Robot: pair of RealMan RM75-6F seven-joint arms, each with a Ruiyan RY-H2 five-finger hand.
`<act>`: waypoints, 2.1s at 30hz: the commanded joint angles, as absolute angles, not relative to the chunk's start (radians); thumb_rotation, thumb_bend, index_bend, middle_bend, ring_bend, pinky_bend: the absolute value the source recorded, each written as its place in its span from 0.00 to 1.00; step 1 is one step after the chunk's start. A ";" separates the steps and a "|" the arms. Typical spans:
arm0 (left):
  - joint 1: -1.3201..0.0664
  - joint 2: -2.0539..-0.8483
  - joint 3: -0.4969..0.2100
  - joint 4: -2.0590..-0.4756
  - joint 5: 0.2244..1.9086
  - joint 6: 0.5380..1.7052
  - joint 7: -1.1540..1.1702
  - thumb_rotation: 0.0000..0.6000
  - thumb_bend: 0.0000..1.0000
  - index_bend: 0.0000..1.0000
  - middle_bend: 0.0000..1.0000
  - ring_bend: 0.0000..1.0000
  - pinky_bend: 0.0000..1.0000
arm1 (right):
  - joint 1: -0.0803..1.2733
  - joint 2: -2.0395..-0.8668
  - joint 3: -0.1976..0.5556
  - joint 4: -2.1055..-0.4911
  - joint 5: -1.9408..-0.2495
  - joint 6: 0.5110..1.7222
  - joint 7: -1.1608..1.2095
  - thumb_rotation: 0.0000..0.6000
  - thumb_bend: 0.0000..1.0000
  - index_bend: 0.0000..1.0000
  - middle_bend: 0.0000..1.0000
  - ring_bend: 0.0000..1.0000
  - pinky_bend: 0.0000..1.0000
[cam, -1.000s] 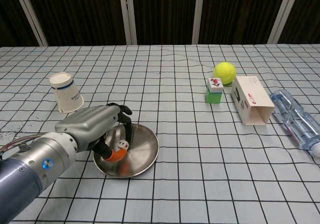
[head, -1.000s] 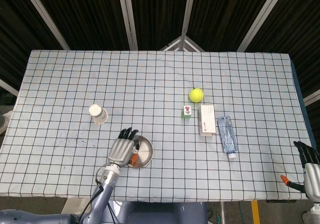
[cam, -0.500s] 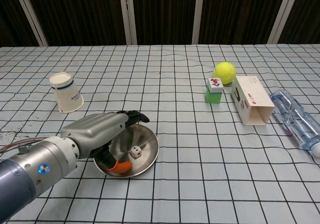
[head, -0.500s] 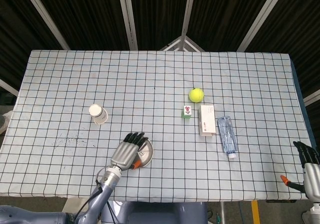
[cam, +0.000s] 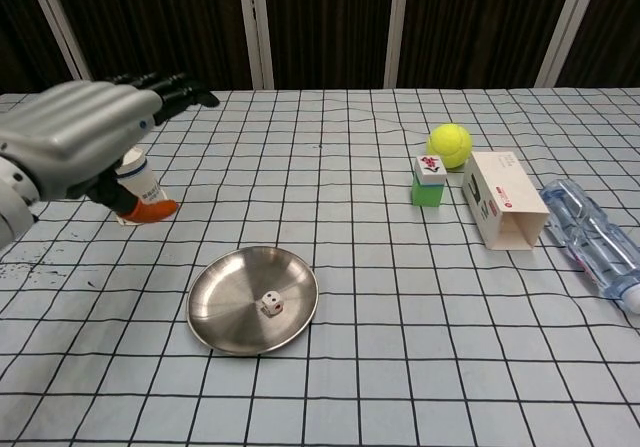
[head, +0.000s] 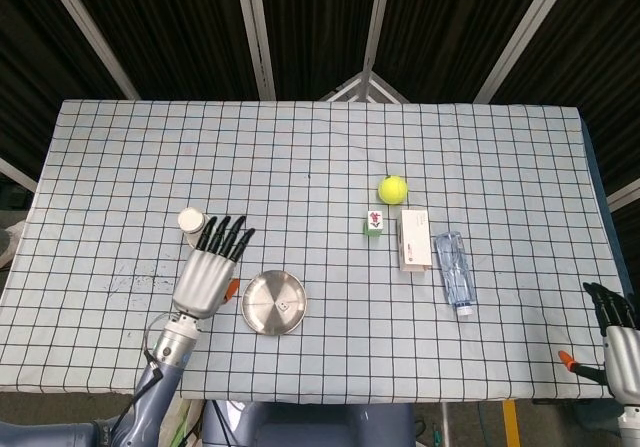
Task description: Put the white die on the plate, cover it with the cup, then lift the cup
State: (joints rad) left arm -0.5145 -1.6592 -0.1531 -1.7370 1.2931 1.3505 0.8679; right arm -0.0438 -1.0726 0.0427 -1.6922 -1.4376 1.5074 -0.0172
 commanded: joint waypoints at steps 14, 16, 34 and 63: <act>-0.676 -1.470 -0.364 -1.698 0.756 1.124 1.085 1.00 0.30 0.11 0.00 0.00 0.05 | -0.038 -1.078 0.042 -1.686 -1.426 1.490 -0.025 1.00 0.04 0.11 0.12 0.12 0.04; -0.699 -1.454 -0.368 -1.698 0.689 1.097 1.101 1.00 0.30 0.12 0.00 0.00 0.05 | -0.036 -1.080 0.042 -1.685 -1.425 1.487 -0.029 1.00 0.04 0.11 0.12 0.12 0.04; -0.896 -1.389 -0.283 -1.608 0.310 0.978 1.199 1.00 0.34 0.18 0.08 0.00 0.07 | -0.029 -1.094 0.043 -1.674 -1.399 1.464 -0.064 1.00 0.04 0.11 0.12 0.12 0.04; -0.920 -1.429 -0.186 -1.567 0.455 0.952 0.952 1.00 0.42 0.18 0.11 0.11 0.21 | -0.029 -1.092 0.044 -1.676 -1.392 1.463 -0.067 1.00 0.04 0.11 0.12 0.12 0.04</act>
